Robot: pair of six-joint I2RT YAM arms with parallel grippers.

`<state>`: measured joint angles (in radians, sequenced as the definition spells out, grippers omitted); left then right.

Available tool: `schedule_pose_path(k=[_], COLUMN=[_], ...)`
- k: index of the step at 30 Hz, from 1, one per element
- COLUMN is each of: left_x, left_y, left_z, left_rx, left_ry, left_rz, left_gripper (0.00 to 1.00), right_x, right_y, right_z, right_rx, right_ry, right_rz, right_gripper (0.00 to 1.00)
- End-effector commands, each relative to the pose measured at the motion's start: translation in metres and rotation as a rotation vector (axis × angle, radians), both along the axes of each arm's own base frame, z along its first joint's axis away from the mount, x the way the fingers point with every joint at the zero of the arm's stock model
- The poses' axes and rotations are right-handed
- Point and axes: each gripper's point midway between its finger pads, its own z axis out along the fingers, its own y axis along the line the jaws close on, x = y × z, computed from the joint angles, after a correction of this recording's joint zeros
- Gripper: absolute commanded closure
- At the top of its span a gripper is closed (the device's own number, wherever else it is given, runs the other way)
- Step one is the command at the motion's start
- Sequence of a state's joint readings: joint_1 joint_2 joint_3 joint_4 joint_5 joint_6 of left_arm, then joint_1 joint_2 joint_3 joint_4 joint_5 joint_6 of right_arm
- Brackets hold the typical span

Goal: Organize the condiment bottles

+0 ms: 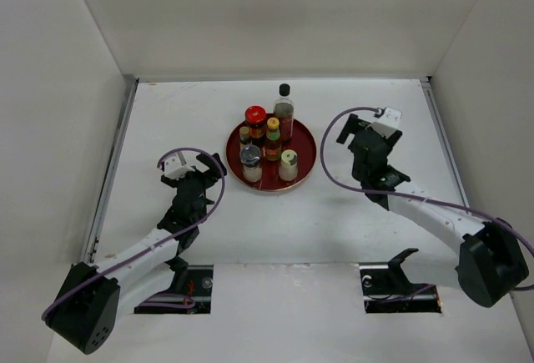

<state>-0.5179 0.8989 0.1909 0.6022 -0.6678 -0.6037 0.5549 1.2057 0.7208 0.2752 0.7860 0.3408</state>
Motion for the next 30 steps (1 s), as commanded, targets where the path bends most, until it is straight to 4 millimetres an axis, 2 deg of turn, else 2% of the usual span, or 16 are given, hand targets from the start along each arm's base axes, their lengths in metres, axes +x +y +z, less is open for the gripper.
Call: schedule_pose_path(k=[1, 4, 9, 14, 17, 18, 22, 25, 27, 30], left_x=[0.0, 0.0, 0.0, 0.001, 0.0, 0.0, 0.003, 0.003, 0.004, 0.006], left_y=[-0.006, -0.004, -0.008, -0.008, -0.007, -0.005, -0.007, -0.005, -0.005, -0.007], left_z=[0.017, 0.016, 0.015, 0.013, 0.014, 0.014, 0.011, 0.01, 0.007, 0.005], left_rx=[-0.047, -0.049, -0.049, -0.043, -0.047, -0.047, -0.039, -0.036, -0.03, -0.025], left_ry=[-0.062, -0.064, -0.058, -0.049, -0.056, -0.056, -0.041, -0.039, -0.027, -0.017], left_rz=[-0.021, -0.016, -0.03, -0.027, -0.024, -0.019, -0.022, -0.012, -0.008, -0.018], left_gripper=[0.0, 0.0, 0.0, 0.0, 0.0, 0.0, 0.0, 0.0, 0.0, 0.0], right_x=[-0.009, -0.01, 0.002, 0.017, 0.021, 0.021, 0.023, 0.028, 0.033, 0.047], right_y=[-0.051, -0.064, -0.07, -0.066, -0.064, -0.06, -0.019, 0.025, 0.051, 0.077], right_z=[-0.035, -0.057, -0.083, -0.097, -0.091, -0.083, -0.051, -0.025, -0.017, -0.014], right_rx=[-0.084, -0.12, -0.133, -0.089, -0.079, -0.073, -0.065, -0.059, -0.047, -0.02], right_ry=[0.11, 0.183, 0.254, 0.278, 0.256, 0.229, 0.118, 0.047, 0.02, 0.001], right_rz=[-0.183, -0.218, -0.217, -0.191, -0.199, -0.193, -0.077, 0.069, 0.145, 0.217], right_gripper=[0.01, 0.01, 0.05, 0.26, 0.42, 0.44, 0.48, 0.49, 0.49, 0.49])
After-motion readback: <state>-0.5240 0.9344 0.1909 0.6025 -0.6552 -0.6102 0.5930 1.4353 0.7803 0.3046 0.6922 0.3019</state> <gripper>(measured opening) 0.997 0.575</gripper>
